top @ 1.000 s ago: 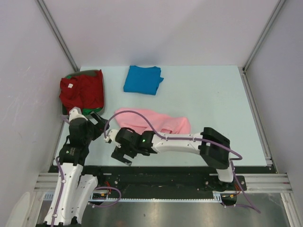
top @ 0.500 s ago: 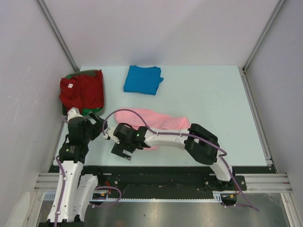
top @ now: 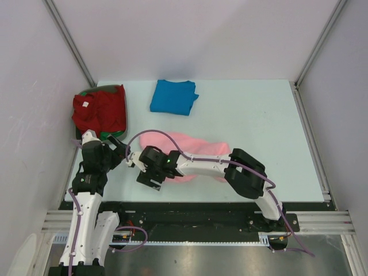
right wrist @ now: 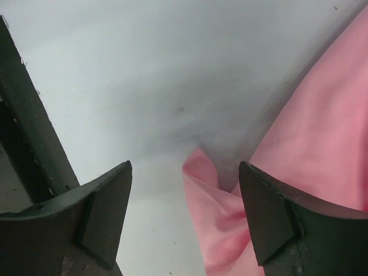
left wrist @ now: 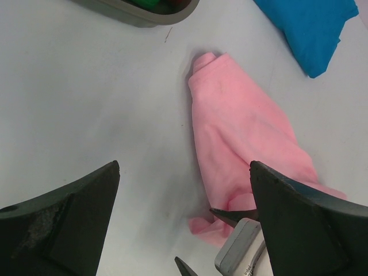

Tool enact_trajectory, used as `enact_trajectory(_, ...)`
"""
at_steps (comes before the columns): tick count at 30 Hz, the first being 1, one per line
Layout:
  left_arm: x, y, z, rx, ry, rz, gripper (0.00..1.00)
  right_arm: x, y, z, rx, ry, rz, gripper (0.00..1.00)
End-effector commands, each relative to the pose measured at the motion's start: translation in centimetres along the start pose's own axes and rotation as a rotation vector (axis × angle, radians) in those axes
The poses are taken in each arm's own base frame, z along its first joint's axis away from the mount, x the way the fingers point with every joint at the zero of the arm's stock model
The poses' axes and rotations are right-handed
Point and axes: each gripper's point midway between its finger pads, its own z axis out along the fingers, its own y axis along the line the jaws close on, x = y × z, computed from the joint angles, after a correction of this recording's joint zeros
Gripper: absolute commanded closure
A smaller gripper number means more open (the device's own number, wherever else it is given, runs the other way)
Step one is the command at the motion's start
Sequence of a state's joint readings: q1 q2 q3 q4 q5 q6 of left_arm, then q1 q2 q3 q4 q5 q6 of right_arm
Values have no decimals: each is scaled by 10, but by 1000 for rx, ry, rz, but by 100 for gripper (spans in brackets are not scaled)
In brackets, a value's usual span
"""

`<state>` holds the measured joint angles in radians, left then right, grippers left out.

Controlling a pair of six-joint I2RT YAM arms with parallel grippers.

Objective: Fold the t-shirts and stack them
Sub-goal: Flatten the tshirt out

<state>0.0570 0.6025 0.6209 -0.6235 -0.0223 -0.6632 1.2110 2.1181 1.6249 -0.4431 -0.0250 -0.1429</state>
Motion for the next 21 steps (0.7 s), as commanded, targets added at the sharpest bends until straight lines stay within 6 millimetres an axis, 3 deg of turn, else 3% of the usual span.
enact_trajectory(1,-5,-2,1,14,-15,6,0,2,3,1,-12,0,-7,23)
enact_trajectory(10,-4,-1,2,11,-13,5,0,28,-11,5,23,45,7,35)
enact_trajectory(13,-4,-1,2,11,-12,5,0,28,-14,5,33,43,9,58)
enact_trajectory(16,-5,-1,2,11,-15,4,0,21,-19,4,69,25,11,99)
enact_trajectory(19,-5,-1,2,12,-17,4,0,6,-25,-5,127,-19,10,100)
enact_trajectory(21,-5,-1,2,13,-18,5,0,-14,-34,-23,185,-72,17,100)
